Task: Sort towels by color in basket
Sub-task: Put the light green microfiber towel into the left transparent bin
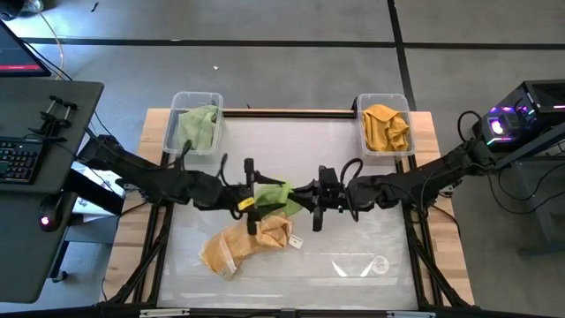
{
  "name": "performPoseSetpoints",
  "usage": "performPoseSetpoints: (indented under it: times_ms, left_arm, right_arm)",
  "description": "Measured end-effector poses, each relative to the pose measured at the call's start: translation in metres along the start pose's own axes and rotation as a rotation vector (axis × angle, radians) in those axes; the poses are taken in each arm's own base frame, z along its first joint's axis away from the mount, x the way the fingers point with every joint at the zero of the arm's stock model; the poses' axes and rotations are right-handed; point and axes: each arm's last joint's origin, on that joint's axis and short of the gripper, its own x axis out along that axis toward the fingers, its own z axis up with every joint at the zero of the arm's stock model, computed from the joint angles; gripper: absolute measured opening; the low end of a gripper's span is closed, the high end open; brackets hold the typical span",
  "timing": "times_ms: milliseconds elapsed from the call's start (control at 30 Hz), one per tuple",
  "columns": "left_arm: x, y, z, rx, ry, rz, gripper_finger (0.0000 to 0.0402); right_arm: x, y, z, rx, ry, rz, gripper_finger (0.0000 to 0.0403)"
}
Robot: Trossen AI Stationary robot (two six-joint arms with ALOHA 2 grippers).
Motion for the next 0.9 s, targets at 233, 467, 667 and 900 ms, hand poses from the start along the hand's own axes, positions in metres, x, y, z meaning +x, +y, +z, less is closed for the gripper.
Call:
performPoseSetpoints:
  times_ms: [233, 467, 667, 900]
  left_arm:
    - [0.007, -0.008, -0.009, 0.037, 0.054, -0.025, 0.0243]
    - [0.012, -0.013, -0.013, -0.016, 0.069, -0.056, 0.0238]
    - [0.012, -0.014, -0.014, -0.081, 0.068, -0.072, 0.0183]
    - [0.009, -0.015, -0.015, -0.192, 0.095, -0.111, 0.0062]
  right_arm:
    - [0.0, 0.005, 0.003, 0.018, 0.005, 0.11, 0.0012]
    - [0.0, 0.006, 0.004, 0.022, 0.005, 0.138, 0.0012]
    - [0.0, 0.006, 0.004, -0.004, 0.002, 0.135, 0.0012]
    - [0.0, 0.004, 0.004, 0.009, -0.021, 0.081, 0.0038]
